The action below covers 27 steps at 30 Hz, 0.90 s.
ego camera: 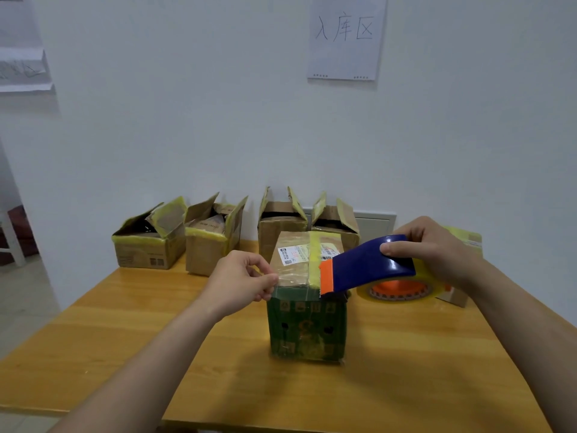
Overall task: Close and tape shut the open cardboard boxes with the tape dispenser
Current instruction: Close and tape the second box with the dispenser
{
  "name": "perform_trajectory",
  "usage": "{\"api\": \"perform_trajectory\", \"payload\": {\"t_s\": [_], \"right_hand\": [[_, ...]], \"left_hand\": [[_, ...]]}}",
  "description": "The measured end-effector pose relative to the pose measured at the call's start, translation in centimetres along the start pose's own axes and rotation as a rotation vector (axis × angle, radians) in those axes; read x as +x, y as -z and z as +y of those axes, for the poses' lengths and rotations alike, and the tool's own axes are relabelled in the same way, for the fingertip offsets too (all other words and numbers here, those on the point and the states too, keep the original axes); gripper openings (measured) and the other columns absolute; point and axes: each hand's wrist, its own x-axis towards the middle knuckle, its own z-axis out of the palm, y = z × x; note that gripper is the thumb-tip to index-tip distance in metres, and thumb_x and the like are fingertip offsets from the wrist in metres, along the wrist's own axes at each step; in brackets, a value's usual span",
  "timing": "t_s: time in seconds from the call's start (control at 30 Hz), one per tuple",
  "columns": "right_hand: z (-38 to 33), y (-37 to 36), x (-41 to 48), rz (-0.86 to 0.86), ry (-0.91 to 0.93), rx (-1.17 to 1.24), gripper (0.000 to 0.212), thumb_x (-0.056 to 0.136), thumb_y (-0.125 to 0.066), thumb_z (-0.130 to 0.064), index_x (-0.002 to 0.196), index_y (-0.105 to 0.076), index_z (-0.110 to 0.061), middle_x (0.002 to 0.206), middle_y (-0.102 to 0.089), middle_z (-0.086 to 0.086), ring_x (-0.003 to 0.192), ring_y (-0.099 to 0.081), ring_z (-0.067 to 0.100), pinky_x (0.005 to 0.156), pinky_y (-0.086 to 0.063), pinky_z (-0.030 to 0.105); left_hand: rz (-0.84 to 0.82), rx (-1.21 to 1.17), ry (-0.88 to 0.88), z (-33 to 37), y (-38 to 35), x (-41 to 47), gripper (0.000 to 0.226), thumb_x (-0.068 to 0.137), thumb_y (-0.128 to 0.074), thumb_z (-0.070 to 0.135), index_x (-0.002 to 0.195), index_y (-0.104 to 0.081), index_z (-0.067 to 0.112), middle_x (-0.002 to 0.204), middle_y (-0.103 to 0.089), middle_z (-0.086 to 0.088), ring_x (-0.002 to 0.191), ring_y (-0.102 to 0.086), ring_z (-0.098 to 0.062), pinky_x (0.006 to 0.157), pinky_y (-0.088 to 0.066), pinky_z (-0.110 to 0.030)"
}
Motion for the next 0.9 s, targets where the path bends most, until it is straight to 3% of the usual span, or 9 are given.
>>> {"api": "perform_trajectory", "payload": {"t_s": [0.2,0.37,0.53,0.63,0.8,0.9], "right_hand": [[0.0,0.1,0.5,-0.008,-0.031,-0.026,0.052,0.064,-0.069,-0.060,0.086,-0.073,-0.013,0.077,-0.076,0.001,0.076,-0.073,0.016,0.060,-0.054,0.019],[0.0,0.1,0.6,-0.014,-0.052,-0.048,0.039,0.072,-0.069,-0.049,0.088,-0.072,-0.013,0.077,-0.076,-0.002,0.076,-0.073,0.013,0.060,-0.053,0.019],[0.5,0.1,0.3,0.002,-0.063,-0.053,0.041,0.074,-0.068,-0.049,0.088,-0.073,-0.011,0.078,-0.077,0.001,0.076,-0.073,0.017,0.062,-0.054,0.021],[0.5,0.1,0.3,0.012,-0.067,-0.047,0.040,0.074,-0.066,-0.047,0.087,-0.073,-0.010,0.076,-0.076,0.001,0.074,-0.073,0.015,0.060,-0.054,0.017],[0.7,0.3,0.1,0.005,-0.071,-0.037,0.041,0.074,-0.066,-0.047,0.090,-0.073,-0.009,0.078,-0.077,0.001,0.077,-0.073,0.016,0.061,-0.055,0.017],[0.7,0.3,-0.1,0.007,-0.073,-0.011,0.040,0.073,-0.067,-0.045,0.088,-0.074,-0.009,0.077,-0.077,0.002,0.075,-0.074,0.016,0.059,-0.054,0.016]], "left_hand": [[0.032,0.207,-0.051,0.1,0.3,0.2,0.013,0.091,-0.079,0.031,0.087,-0.068,0.025,0.068,-0.076,0.007,0.064,-0.073,-0.006,0.070,-0.064,-0.036],[0.008,0.271,-0.008,0.1,0.8,0.4,0.029,0.088,-0.080,0.041,0.098,-0.056,0.027,0.069,-0.076,0.005,0.060,-0.073,-0.007,0.061,-0.060,-0.030],[-0.228,-0.059,0.200,-1.3,1.9,0.5,0.035,0.092,-0.072,0.045,0.115,-0.063,0.020,0.082,-0.078,-0.012,0.077,-0.078,-0.025,0.068,-0.062,-0.032],[-0.222,-0.135,0.215,-2.0,1.8,0.7,0.023,0.101,-0.065,0.034,0.116,-0.067,0.017,0.088,-0.079,-0.011,0.082,-0.078,-0.026,0.075,-0.061,-0.037],[0.186,0.129,-0.140,-1.1,0.1,1.3,0.008,0.098,-0.068,0.033,0.094,-0.075,0.036,0.088,-0.074,0.015,0.086,-0.068,-0.003,0.077,-0.060,-0.033],[0.068,0.213,-0.339,1.0,-1.6,0.4,0.019,0.100,-0.064,0.034,0.114,-0.077,0.035,0.108,-0.074,0.022,0.103,-0.064,0.003,0.085,-0.057,-0.025]]}}
